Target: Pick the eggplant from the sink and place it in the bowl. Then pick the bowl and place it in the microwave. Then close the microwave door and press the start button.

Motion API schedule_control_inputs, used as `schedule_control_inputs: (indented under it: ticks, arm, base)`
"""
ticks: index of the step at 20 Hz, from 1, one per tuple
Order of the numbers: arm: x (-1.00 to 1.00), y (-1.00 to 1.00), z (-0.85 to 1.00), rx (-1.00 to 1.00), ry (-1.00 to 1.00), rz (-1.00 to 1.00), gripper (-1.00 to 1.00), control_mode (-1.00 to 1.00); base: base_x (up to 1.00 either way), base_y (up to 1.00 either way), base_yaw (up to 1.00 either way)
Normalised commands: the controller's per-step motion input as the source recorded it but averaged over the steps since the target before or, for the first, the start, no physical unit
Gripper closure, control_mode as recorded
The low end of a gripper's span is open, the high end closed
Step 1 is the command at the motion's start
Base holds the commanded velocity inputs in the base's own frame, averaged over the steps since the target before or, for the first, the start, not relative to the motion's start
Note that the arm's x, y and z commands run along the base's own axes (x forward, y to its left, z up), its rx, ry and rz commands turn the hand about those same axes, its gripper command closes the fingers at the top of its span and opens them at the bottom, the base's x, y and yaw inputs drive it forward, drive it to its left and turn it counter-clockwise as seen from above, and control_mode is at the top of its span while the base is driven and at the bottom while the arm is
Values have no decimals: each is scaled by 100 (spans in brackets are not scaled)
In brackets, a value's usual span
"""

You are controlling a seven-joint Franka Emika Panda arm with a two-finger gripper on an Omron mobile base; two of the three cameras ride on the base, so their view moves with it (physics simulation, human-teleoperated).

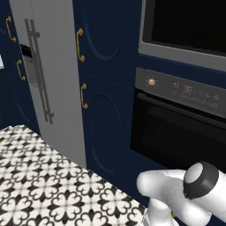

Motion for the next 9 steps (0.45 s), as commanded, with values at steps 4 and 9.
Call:
schedule_control_inputs:
  ticks: [4, 9]
  arm:
    - [58, -19, 0, 2, 1, 0, 100, -100]
    - [78, -14, 0, 1, 2, 0, 100, -100]
  base:
    - [0, 0, 0]
    - [0, 0, 0]
